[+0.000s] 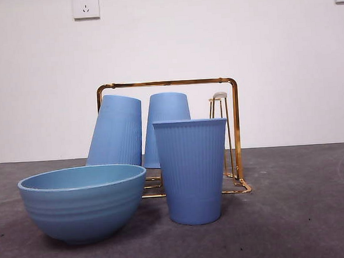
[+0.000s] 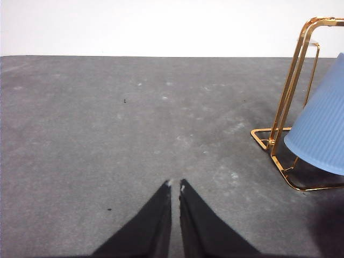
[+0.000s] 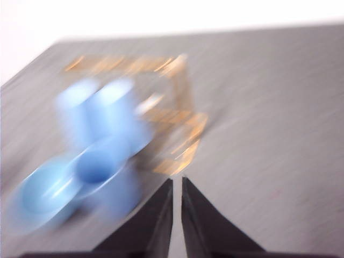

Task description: Right arm lift cup from the cupboard, then place it on the right of the bowl

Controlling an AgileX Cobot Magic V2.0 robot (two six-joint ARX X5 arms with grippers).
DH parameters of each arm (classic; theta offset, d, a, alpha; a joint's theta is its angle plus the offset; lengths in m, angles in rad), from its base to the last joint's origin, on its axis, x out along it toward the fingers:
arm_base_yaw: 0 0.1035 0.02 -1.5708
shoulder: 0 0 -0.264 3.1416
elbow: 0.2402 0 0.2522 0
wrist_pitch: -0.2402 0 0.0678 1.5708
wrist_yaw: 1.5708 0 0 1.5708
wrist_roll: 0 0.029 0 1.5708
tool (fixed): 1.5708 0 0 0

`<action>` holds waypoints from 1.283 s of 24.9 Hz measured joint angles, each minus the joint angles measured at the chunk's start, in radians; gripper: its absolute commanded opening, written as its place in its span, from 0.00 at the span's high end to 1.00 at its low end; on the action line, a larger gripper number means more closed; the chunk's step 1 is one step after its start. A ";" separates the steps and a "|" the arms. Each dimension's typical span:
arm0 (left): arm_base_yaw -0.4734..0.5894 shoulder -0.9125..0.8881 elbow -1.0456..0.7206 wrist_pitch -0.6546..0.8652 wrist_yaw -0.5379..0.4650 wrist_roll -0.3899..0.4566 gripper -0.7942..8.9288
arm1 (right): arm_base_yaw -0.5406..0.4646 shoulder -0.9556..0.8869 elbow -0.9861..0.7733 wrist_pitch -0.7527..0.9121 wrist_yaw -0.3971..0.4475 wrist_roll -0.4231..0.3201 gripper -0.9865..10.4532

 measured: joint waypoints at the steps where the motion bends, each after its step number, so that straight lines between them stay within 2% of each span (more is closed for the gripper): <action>1: 0.000 0.000 0.000 0.000 0.000 0.000 0.89 | -0.065 -0.029 -0.080 0.099 0.019 -0.008 0.89; 4: 0.000 0.000 0.000 0.000 0.000 0.000 0.89 | -0.209 -0.132 -0.345 0.438 0.069 -0.072 0.89; 9: 0.000 0.000 0.000 0.000 0.000 0.000 0.89 | -0.287 -0.225 -0.600 0.662 0.068 -0.158 0.90; 13: 0.000 0.000 0.000 0.000 0.000 0.000 0.89 | -0.315 -0.270 -0.695 0.672 0.060 -0.189 0.90; 19: 0.000 0.000 0.000 0.000 0.000 0.000 0.89 | -0.343 -0.292 -0.748 0.673 -0.005 -0.212 0.90; 32: 0.000 0.000 0.000 0.000 0.000 0.000 0.89 | -0.343 -0.292 -0.747 0.629 0.011 -0.222 0.90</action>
